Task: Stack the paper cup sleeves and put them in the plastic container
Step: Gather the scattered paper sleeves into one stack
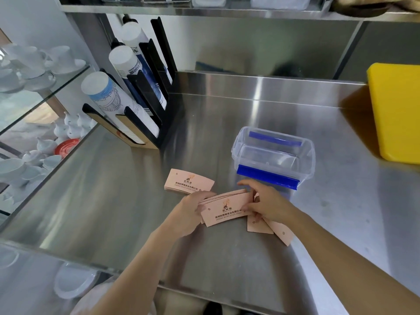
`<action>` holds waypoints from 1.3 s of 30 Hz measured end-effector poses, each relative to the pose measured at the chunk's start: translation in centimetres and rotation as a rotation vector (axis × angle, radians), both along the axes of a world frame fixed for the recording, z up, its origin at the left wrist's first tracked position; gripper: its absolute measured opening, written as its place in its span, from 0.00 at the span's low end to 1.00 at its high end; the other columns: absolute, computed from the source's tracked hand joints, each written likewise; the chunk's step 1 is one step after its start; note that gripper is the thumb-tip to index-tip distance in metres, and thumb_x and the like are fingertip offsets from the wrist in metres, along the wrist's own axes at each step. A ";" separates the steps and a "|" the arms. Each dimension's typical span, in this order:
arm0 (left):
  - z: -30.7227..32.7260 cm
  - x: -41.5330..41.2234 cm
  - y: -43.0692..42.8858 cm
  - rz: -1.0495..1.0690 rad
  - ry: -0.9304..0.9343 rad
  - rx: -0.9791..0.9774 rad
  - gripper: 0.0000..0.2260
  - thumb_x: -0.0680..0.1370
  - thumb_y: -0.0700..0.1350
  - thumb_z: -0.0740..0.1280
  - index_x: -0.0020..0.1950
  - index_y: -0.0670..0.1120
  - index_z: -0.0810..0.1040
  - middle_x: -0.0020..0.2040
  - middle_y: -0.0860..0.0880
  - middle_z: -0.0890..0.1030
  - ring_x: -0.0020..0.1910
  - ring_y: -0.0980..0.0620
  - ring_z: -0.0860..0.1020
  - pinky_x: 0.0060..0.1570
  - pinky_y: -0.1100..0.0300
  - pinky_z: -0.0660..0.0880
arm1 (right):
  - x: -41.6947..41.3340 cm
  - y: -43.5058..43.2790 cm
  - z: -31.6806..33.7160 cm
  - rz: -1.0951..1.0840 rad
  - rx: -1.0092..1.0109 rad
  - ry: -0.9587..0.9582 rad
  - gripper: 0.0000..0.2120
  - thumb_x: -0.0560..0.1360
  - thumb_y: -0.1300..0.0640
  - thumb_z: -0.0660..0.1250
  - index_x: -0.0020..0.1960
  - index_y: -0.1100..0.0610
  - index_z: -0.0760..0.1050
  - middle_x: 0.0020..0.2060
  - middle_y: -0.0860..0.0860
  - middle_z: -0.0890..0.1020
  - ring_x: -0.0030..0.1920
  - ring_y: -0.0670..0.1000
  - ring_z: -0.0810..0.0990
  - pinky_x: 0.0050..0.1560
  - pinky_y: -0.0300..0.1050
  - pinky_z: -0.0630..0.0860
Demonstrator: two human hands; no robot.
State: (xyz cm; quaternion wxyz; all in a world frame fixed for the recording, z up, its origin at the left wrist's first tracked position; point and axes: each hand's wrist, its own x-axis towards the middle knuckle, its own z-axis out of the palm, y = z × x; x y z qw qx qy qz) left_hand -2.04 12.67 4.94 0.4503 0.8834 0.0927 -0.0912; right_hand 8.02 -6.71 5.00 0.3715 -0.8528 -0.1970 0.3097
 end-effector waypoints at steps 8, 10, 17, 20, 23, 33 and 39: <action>-0.6 0.4 -1.2 0.082 -0.092 0.094 0.16 0.75 0.34 0.58 0.58 0.47 0.75 0.58 0.48 0.78 0.57 0.51 0.73 0.50 0.65 0.65 | 0.4 -1.0 -0.3 -0.003 -0.078 -0.262 0.08 0.71 0.55 0.70 0.47 0.48 0.72 0.51 0.49 0.78 0.42 0.44 0.74 0.48 0.41 0.75; -0.8 0.5 -1.4 0.153 -0.114 0.102 0.16 0.75 0.33 0.58 0.59 0.46 0.74 0.59 0.47 0.78 0.57 0.49 0.73 0.52 0.63 0.65 | 0.9 -2.3 -0.3 0.056 -0.167 -0.236 0.18 0.71 0.60 0.69 0.57 0.46 0.72 0.60 0.47 0.74 0.51 0.45 0.74 0.54 0.41 0.76; -0.7 1.4 -2.7 0.164 -0.127 0.118 0.15 0.76 0.34 0.58 0.60 0.44 0.74 0.60 0.44 0.77 0.58 0.47 0.72 0.52 0.63 0.63 | 1.4 -3.8 0.8 0.368 -0.546 -0.205 0.38 0.71 0.66 0.66 0.72 0.41 0.53 0.72 0.45 0.61 0.63 0.53 0.71 0.55 0.45 0.78; -0.8 1.9 -2.9 0.173 -0.123 0.115 0.15 0.76 0.34 0.57 0.60 0.45 0.74 0.59 0.44 0.77 0.58 0.46 0.73 0.53 0.61 0.66 | 1.9 -3.5 0.6 0.355 -0.598 -0.232 0.33 0.68 0.62 0.70 0.67 0.40 0.62 0.63 0.49 0.68 0.56 0.53 0.74 0.52 0.50 0.80; -0.8 2.1 -2.8 0.172 -0.118 0.113 0.15 0.76 0.34 0.58 0.59 0.46 0.74 0.58 0.45 0.78 0.57 0.46 0.73 0.52 0.60 0.67 | 2.3 -4.1 0.7 0.176 -0.425 -0.171 0.15 0.71 0.62 0.66 0.55 0.50 0.74 0.50 0.46 0.77 0.50 0.50 0.77 0.52 0.47 0.80; -0.6 2.4 -2.7 0.127 -0.166 0.091 0.15 0.76 0.32 0.56 0.59 0.42 0.73 0.57 0.44 0.76 0.53 0.51 0.70 0.47 0.68 0.62 | 1.4 -4.3 1.7 -0.204 -0.042 -0.140 0.11 0.72 0.59 0.68 0.37 0.51 0.68 0.39 0.50 0.80 0.37 0.51 0.82 0.37 0.46 0.80; -0.7 2.3 -2.8 0.059 -0.115 -0.025 0.13 0.75 0.39 0.64 0.59 0.46 0.74 0.52 0.50 0.76 0.55 0.50 0.74 0.53 0.63 0.66 | -0.4 -0.9 0.0 -0.186 -0.056 -0.128 0.18 0.72 0.57 0.68 0.58 0.51 0.66 0.43 0.48 0.77 0.42 0.49 0.79 0.44 0.43 0.78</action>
